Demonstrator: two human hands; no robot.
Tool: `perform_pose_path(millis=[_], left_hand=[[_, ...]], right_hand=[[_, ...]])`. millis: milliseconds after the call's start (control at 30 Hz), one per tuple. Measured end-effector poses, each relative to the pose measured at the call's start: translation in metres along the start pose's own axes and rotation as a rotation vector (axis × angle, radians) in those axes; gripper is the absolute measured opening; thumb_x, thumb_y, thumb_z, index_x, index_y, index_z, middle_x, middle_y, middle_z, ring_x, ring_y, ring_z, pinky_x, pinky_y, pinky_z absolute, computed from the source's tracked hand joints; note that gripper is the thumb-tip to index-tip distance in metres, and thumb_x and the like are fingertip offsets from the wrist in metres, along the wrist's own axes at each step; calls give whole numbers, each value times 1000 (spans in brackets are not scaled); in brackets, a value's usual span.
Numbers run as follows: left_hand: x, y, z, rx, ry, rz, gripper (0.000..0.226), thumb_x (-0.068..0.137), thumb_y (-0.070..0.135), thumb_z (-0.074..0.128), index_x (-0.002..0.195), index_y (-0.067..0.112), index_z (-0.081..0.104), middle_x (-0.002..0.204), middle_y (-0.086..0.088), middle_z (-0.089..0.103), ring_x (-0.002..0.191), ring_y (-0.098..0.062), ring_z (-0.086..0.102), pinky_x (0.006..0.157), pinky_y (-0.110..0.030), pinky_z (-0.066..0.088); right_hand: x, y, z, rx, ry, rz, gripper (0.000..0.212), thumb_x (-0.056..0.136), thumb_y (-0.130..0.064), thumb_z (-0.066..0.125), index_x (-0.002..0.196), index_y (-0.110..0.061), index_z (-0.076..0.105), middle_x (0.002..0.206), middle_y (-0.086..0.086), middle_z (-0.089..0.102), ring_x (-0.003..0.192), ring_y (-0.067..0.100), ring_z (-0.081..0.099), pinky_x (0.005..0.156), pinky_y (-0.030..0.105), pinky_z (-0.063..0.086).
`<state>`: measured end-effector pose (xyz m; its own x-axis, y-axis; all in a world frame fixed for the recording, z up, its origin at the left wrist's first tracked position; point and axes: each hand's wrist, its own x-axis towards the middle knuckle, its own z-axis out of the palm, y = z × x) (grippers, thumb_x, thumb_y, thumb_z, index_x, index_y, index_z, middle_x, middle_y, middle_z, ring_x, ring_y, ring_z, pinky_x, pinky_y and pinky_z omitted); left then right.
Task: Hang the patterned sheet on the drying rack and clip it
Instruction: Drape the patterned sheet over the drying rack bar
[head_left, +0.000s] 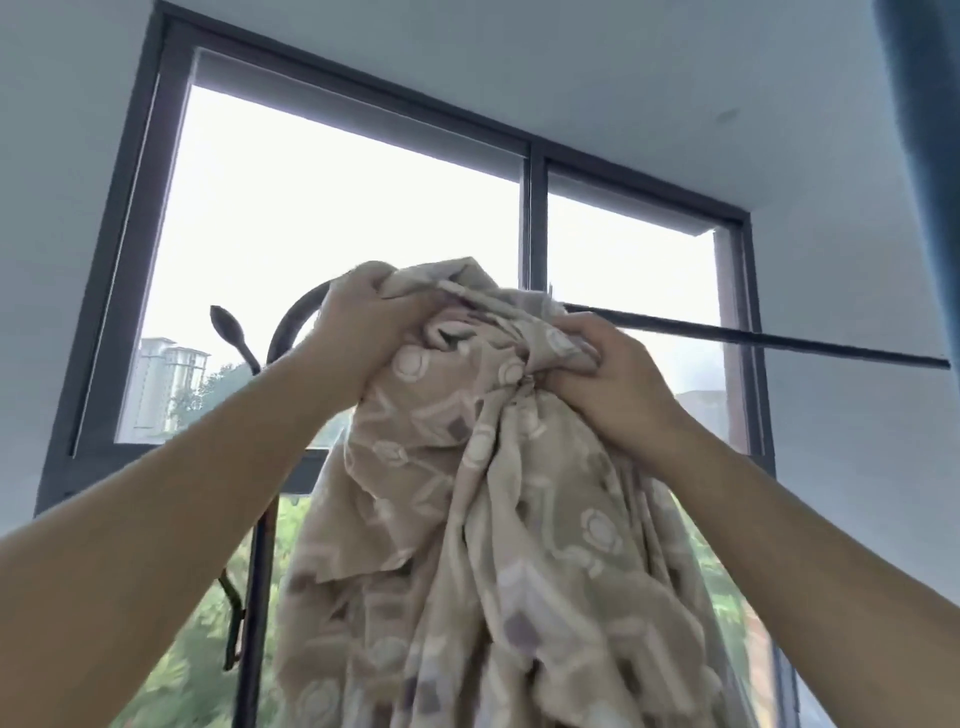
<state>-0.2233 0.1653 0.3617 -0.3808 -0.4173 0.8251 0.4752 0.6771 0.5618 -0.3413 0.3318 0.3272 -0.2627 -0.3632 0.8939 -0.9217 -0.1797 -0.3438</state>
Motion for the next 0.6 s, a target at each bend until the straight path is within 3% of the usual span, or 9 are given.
perform_pose_path(millis=[100,167,267,333,433,533,600], left_hand=[[-3,1,2,307,-165,-8,28,86,36,63,73,15,50,68,3,60,60,-10,55,54,-24,44],[4,0,-2,394,-78,2,26,89,35,58,76,13,57,73,-2,59,64,-16,54,56,-27,43],[23,10,-9,33,95,-152,21,91,22,54,98,6,65,75,-4,61,63,-19,57,52,-23,48],[30,15,-3,-86,58,-255,25,92,17,50,108,2,62,80,-6,61,64,-20,58,56,-24,49],[36,8,2,-123,55,-339,22,92,18,49,103,1,59,82,-10,58,66,-21,55,64,-27,48],[35,3,7,-172,110,-407,22,99,22,38,105,10,55,76,-1,49,62,-14,48,51,-22,40],[36,4,20,-233,149,-364,28,99,21,39,117,6,56,87,-2,56,73,-16,54,51,-20,40]], right_hand=[[4,5,7,-20,-7,118,28,78,-10,69,98,-27,60,95,-7,64,92,15,61,87,37,50],[4,14,11,-131,-61,208,31,71,-7,74,96,-22,62,90,0,63,89,24,61,85,41,52],[-1,20,19,-43,-44,272,26,71,1,72,84,-20,63,86,7,64,85,32,63,79,46,55],[-5,23,30,-11,-54,319,22,75,3,65,82,-18,63,81,10,64,75,28,62,75,46,55],[-10,22,33,130,-119,427,19,83,0,61,97,-12,60,79,7,63,65,17,60,66,36,55],[-20,3,47,534,-287,539,44,83,-17,66,122,-20,47,100,1,64,82,15,65,70,29,54],[-26,-7,75,588,-334,453,57,75,-16,75,124,-19,45,107,3,66,91,18,67,81,32,55]])
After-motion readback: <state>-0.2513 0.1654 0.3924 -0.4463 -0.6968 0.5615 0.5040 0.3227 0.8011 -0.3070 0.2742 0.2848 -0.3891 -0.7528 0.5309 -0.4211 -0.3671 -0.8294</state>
